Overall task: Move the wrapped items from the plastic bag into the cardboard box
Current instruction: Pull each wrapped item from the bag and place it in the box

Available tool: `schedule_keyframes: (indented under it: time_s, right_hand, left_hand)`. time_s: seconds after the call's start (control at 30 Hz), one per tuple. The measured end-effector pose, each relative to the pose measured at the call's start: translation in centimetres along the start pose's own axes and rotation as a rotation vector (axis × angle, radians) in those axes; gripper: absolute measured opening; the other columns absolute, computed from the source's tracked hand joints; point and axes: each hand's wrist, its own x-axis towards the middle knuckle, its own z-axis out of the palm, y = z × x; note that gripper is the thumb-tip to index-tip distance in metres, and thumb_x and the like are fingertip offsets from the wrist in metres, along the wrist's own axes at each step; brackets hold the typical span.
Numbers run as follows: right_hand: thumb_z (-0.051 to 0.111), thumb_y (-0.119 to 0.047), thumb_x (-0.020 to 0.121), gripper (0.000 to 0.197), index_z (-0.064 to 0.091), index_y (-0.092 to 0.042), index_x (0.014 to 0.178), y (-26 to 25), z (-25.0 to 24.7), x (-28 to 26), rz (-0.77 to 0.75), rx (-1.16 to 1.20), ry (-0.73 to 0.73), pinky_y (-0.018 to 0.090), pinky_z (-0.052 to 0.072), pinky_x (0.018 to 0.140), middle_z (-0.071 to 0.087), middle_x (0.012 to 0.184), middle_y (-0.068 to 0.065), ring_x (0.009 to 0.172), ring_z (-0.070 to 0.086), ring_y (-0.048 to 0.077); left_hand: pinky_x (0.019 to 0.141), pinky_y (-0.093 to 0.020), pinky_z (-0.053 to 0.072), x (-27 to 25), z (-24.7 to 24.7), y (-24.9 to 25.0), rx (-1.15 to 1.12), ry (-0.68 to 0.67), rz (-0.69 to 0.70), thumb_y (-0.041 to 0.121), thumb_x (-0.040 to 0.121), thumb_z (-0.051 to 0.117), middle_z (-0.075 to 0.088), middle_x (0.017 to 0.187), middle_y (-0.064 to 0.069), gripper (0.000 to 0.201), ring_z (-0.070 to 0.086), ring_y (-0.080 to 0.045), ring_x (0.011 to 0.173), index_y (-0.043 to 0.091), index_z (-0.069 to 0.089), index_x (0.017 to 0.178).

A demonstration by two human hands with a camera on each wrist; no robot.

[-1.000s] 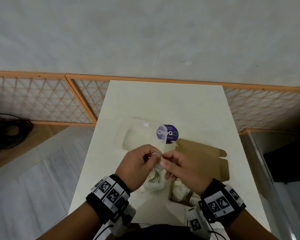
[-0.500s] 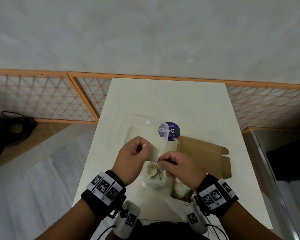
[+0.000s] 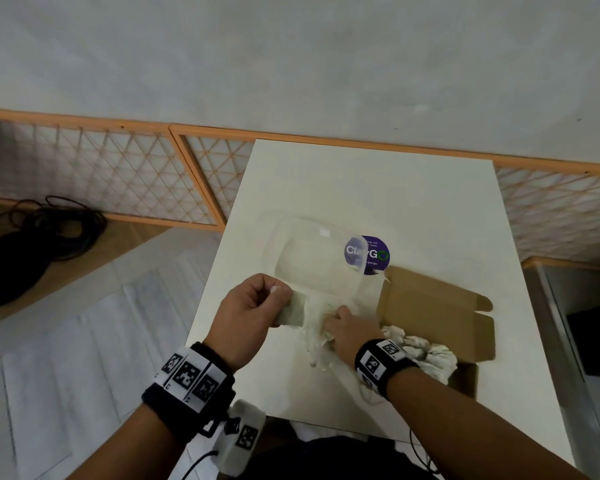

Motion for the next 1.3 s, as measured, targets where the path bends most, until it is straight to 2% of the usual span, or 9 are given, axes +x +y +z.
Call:
schedule_keyframes:
  time_s: [0.13,0.23,0.4,0.5,0.6,0.73,0.9,1.1,1.3]
  right_hand:
    - [0.046,-0.03,0.103,0.031,0.063,-0.017,0.126,0.6,0.2,0.1,0.031,0.057,-0.016,0.038,0.052,0.087,0.05,0.128,0.008,0.103,0.064,0.033]
    - [0.043,-0.037,0.106,0.035,0.07,-0.016,0.106,1.2,-0.6,-1.4,0.026,0.271,0.027,0.039,0.052,0.085,0.058,0.109,0.005,0.095,0.062,0.027]
    - [0.048,-0.036,0.107,0.039,0.059,-0.01,0.081,2.1,-3.9,-5.2,0.05,0.703,0.152,0.033,0.044,0.065,0.057,0.071,0.0,0.065,0.053,0.013]
    - [0.048,-0.03,0.109,0.035,0.058,-0.011,0.082,2.4,-6.5,-7.7,0.049,0.976,0.237,0.019,0.044,0.061,0.06,0.071,0.002,0.058,0.055,0.004]
    - [0.047,-0.033,0.109,0.035,0.058,-0.008,0.089,2.9,-8.4,-9.3,0.052,1.174,0.264,0.028,0.043,0.06,0.064,0.07,0.006,0.06,0.055,0.014]
    - [0.047,-0.024,0.11,0.031,0.059,0.003,0.099,3.1,-9.7,-10.5,0.013,1.42,0.31,0.031,0.043,0.058,0.06,0.075,0.005,0.064,0.061,0.013]
    - [0.06,-0.017,0.103,0.014,0.069,-0.006,0.103,2.9,-10.8,-11.4,-0.065,1.451,0.39,0.026,0.046,0.056,0.065,0.079,0.005,0.066,0.061,0.012]
    - [0.057,-0.001,0.102,0.006,0.06,0.003,0.105,3.0,-10.9,-12.0,-0.079,1.569,0.417,0.029,0.056,0.062,0.069,0.083,0.013,0.066,0.066,0.02]
    - [0.051,0.007,0.102,0.012,0.054,-0.003,0.096,2.1,-11.0,-12.2,-0.093,1.559,0.372,0.031,0.06,0.066,0.069,0.077,0.004,0.068,0.067,0.018]
  left_hand:
    - [0.069,-0.034,0.054,-0.1,-0.2,-0.4,0.015,-0.006,0.006,0.015,0.101,0.063,0.068,0.082,-0.019,0.016,0.059,-0.019,0.07,0.007,0.069,0.089]
    - [0.064,-0.023,0.052,0.0,0.0,-0.5,0.031,-0.009,0.019,0.015,0.101,0.063,0.068,0.078,-0.01,0.016,0.057,-0.013,0.067,0.007,0.068,0.087]
    - [0.062,-0.018,0.051,0.5,0.5,-0.4,0.027,-0.029,0.037,0.013,0.101,0.064,0.068,0.075,-0.002,0.016,0.058,-0.008,0.064,0.005,0.069,0.089]
    - [0.065,-0.022,0.054,0.8,1.1,-0.3,-0.029,-0.071,0.022,0.011,0.1,0.064,0.072,0.077,-0.006,0.014,0.065,-0.012,0.068,0.004,0.07,0.089]
    - [0.077,-0.037,0.058,1.2,1.7,0.0,-0.071,-0.186,-0.005,0.014,0.098,0.069,0.073,0.088,-0.019,0.012,0.068,-0.024,0.08,0.004,0.073,0.092]
    - [0.071,-0.023,0.055,1.1,3.0,1.2,-0.133,-0.376,-0.045,0.006,0.095,0.068,0.073,0.086,-0.006,0.009,0.065,-0.014,0.078,0.005,0.076,0.092]
    - [0.09,-0.034,0.059,1.5,4.8,2.4,-0.254,-0.505,-0.039,0.009,0.088,0.075,0.073,0.126,-0.011,0.014,0.071,-0.028,0.108,0.0,0.073,0.098]
    - [0.081,-0.03,0.059,1.9,6.2,2.8,-0.23,-0.504,0.029,0.014,0.086,0.073,0.076,0.105,-0.023,0.023,0.072,-0.027,0.09,-0.003,0.072,0.102]
    - [0.077,-0.03,0.057,1.6,6.4,2.2,-0.224,-0.434,0.056,0.017,0.087,0.074,0.075,0.096,-0.019,0.024,0.068,-0.025,0.084,-0.001,0.071,0.102]
